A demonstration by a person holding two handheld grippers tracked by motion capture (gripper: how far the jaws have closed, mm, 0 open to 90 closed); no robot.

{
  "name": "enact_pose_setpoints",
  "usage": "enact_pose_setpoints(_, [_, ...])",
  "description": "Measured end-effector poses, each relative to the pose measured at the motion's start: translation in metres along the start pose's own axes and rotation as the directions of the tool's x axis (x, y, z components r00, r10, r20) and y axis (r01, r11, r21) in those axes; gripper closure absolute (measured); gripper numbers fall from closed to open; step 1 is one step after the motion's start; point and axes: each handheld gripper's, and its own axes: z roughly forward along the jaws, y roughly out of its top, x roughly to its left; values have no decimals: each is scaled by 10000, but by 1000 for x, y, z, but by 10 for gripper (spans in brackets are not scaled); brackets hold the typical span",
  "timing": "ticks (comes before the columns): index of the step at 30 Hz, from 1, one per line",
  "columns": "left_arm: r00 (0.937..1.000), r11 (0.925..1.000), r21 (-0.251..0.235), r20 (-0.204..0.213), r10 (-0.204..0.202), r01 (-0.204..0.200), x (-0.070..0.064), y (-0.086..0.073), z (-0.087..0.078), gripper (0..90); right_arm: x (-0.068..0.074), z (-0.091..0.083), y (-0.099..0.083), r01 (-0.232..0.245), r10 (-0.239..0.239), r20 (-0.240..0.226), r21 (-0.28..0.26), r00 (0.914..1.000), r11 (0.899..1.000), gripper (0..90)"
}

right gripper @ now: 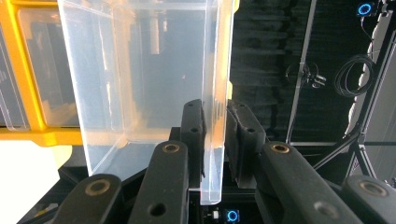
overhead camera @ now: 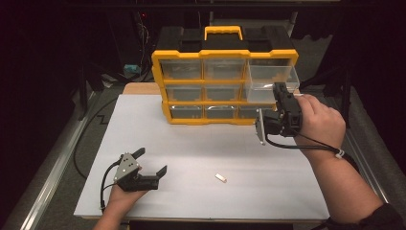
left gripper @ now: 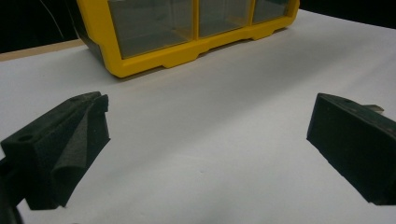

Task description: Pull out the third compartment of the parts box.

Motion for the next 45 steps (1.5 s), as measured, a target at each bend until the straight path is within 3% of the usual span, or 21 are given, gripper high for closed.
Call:
enact_pose_setpoints(7, [10000, 10000, -22, 15, -25, 25, 0, 0, 0, 2, -1, 0, 0, -15, 16, -112, 14, 9999, 10000, 785])
enact_pose_setpoints(13, [10000, 9999, -60, 5, -87, 87, 1, 0, -1, 2, -3, -9, 0, -482, 480, -94, -245, 9988, 9985, 628])
enact_pose_setpoints(22, [10000, 9999, -90, 29, -68, 68, 0, 0, -1, 2, 12, -23, 3, -674, 652, -413, -547, 9970, 9962, 545])
enact_pose_setpoints(30, [10000, 9999, -97, 45, -44, 45, 0, 0, -1, 2, 41, -27, 3, -696, 633, -904, -681, 9939, 9952, 506])
enact_pose_setpoints(36, [10000, 10000, -95, 76, -13, 14, 0, 0, -1, 2, 72, -27, 2, -671, 566, -1410, -704, 9884, 9953, 472])
enact_pose_setpoints(45, [9999, 10000, -84, 103, -5, 5, 0, 0, -1, 2, 120, -28, 1, -711, 568, -2228, -566, 9732, 9959, 457])
